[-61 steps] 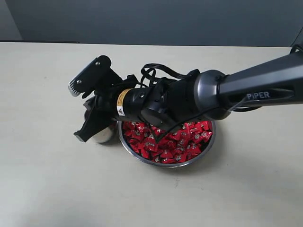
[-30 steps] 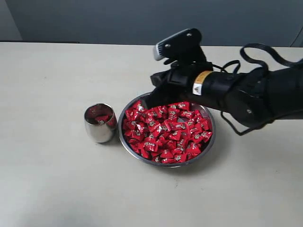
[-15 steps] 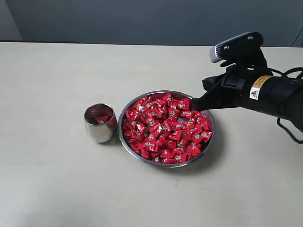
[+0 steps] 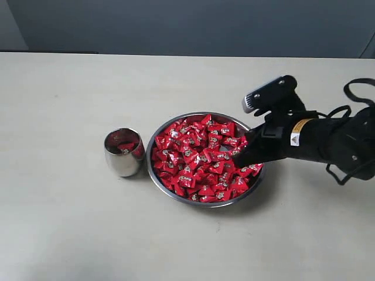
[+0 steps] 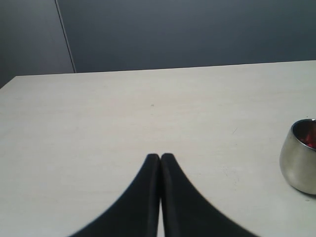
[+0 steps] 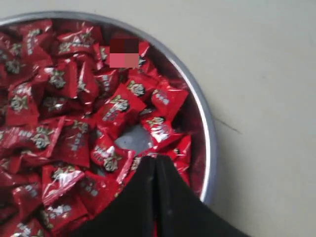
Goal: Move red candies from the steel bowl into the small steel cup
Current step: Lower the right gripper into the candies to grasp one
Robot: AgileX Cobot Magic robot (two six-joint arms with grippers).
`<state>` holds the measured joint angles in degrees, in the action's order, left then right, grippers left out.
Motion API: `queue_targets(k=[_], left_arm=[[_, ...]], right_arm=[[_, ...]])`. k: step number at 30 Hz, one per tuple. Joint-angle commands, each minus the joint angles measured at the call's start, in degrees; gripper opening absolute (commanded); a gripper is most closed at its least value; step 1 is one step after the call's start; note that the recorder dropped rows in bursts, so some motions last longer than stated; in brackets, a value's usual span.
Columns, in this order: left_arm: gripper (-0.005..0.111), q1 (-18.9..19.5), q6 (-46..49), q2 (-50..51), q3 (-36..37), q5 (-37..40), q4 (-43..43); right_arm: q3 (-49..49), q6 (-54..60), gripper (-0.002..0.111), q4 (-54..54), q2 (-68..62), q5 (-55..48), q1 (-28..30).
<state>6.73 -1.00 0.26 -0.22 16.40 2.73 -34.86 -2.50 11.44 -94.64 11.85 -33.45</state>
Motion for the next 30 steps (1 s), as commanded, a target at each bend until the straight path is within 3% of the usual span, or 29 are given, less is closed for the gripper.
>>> queue_targets(k=[1, 8, 15, 17, 21, 23, 30], left_arm=[[0.0, 0.0, -0.1, -0.3, 0.2, -0.1, -0.2], [0.0, 0.0, -0.1, -0.3, 0.2, -0.1, -0.2], [0.0, 0.0, -0.1, -0.3, 0.2, -0.1, -0.2], [0.0, 0.0, -0.1, -0.3, 0.2, -0.1, -0.2], [0.0, 0.0, -0.1, -0.3, 0.2, -0.1, -0.2], [0.0, 0.0, -0.1, -0.3, 0.2, -0.1, -0.2], [0.0, 0.0, -0.1, -0.3, 0.2, -0.1, -0.2]], right_arm=[[0.1, 0.4, -0.001, 0.6, -3.3, 4.9, -3.4], [0.0, -1.3, -0.001, 0.6, -4.2, 9.8, -7.2], [-2.6, -5.0, 0.001, 0.6, -4.2, 6.1, -7.9], [-3.1, -5.6, 0.009, 0.6, -4.2, 5.1, -7.9], [-3.3, -7.1, 0.038, 0.3, -4.2, 4.8, -7.9], [-3.3, -8.2, 0.044, -0.9, -4.2, 4.9, -7.9], [-3.5, -9.9, 0.033, -1.0, -5.2, 6.1, -7.9]])
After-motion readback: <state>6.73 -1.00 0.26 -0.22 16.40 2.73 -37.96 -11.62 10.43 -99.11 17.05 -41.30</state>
